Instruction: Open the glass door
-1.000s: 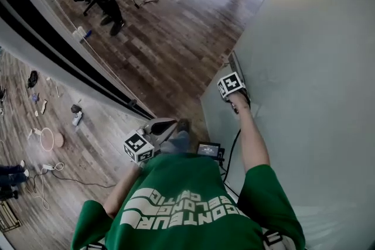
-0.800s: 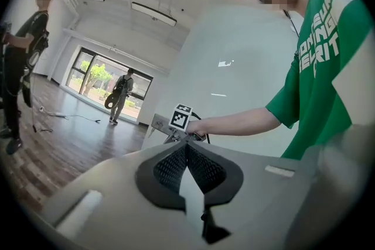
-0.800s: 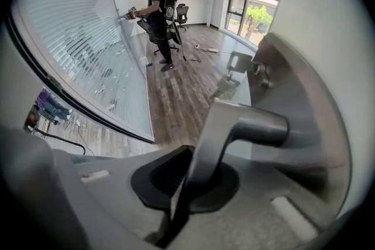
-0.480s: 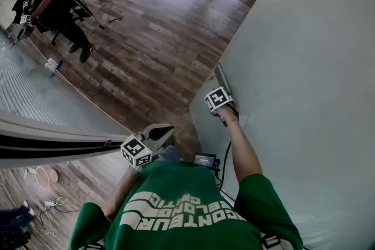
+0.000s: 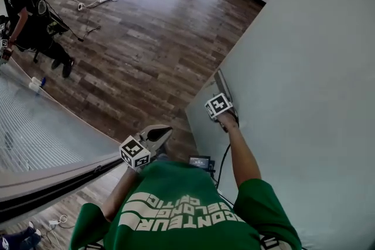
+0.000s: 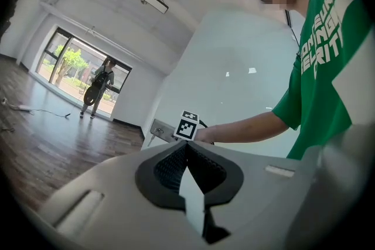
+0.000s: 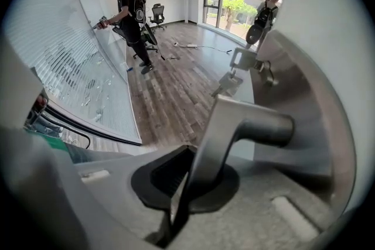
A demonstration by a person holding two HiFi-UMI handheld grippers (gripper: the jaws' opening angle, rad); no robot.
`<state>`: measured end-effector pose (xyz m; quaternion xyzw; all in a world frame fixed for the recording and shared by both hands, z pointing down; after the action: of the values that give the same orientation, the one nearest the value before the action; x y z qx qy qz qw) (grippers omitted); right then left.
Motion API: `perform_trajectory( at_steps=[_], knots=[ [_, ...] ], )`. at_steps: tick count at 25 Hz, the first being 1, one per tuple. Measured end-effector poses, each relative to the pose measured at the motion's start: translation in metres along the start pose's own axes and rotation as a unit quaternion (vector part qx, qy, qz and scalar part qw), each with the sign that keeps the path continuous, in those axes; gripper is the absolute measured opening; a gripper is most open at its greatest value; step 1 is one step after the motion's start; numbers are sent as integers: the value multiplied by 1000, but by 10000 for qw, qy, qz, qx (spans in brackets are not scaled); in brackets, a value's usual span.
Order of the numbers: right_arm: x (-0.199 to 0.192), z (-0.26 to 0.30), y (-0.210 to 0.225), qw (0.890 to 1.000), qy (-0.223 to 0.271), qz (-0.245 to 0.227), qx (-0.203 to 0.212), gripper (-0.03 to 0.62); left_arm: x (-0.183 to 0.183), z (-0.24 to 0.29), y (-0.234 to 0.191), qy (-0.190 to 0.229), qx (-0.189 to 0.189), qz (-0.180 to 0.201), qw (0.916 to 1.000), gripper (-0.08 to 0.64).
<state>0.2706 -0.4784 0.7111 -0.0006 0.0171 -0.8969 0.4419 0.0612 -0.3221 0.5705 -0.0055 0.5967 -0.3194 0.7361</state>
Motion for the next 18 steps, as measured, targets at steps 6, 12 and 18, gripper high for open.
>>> perform_trajectory(
  at_steps=[6, 12, 18],
  knots=[
    [-8, -4, 44, 9995, 60, 323, -25, -8, 11, 14, -9, -173, -166, 103, 9997, 9],
    [-19, -1, 88, 9982, 5, 593, -18, -8, 16, 19, -17, -229, -135, 52, 9996, 9],
    [-38, 4, 122, 9962, 10, 868, -6, -8, 20, 27, -36, -198, 55, -33, 9998, 9]
  ],
)
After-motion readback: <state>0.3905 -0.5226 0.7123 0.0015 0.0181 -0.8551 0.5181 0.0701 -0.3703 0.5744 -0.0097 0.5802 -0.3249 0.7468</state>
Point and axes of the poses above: the fingertips, and each gripper's own axes: z forward along the fingers, y to its right, x out of its top, the point moved 3 cm from there along -z, backward along the fingers, and after that the axes turned 15 degrees about -y, right-handed, at the moved point
